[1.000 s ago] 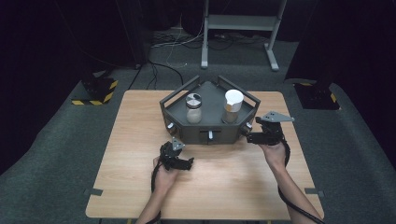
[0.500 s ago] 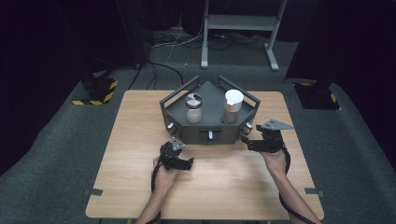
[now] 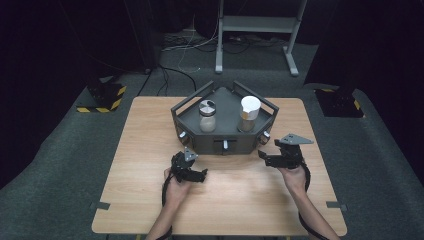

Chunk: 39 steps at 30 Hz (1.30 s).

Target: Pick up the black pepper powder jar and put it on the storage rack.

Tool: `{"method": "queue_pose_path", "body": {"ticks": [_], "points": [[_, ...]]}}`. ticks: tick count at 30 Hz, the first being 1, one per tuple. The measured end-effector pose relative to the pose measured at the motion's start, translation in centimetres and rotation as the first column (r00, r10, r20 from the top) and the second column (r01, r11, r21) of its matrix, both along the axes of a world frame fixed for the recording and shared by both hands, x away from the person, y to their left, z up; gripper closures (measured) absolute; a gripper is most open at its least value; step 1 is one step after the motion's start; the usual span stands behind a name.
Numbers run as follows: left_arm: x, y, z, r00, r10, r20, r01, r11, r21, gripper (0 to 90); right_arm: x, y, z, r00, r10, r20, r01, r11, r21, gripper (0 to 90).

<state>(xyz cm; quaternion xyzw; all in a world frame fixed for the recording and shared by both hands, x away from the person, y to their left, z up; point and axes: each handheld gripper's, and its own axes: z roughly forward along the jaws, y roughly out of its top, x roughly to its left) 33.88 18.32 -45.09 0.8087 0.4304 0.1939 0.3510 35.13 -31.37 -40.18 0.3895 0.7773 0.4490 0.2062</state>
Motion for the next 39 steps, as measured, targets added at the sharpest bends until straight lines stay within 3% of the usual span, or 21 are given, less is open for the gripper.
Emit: {"method": "queue_pose_path", "body": {"ticks": [12, 16, 39], "points": [[0.0, 0.0, 0.0, 1.0000, 0.000, 0.000, 0.000, 1.0000, 0.000, 7.1, -0.2, 0.0, -1.1, 0.9997, -0.004, -0.024, 0.004, 1.000, -0.001, 14.1], [0.0, 0.0, 0.0, 1.0000, 0.000, 0.000, 0.000, 1.0000, 0.000, 7.1, -0.4, 0.5, -1.3, 0.9999, 0.006, -0.014, -0.007, 0.999, -0.041, 14.1], [0.0, 0.0, 0.0, 1.0000, 0.000, 0.000, 0.000, 1.0000, 0.000, 7.1, -0.5, 1.8, -3.4, 0.9976, 0.018, -0.066, -0.022, 0.998, -0.066, 14.0]]}}
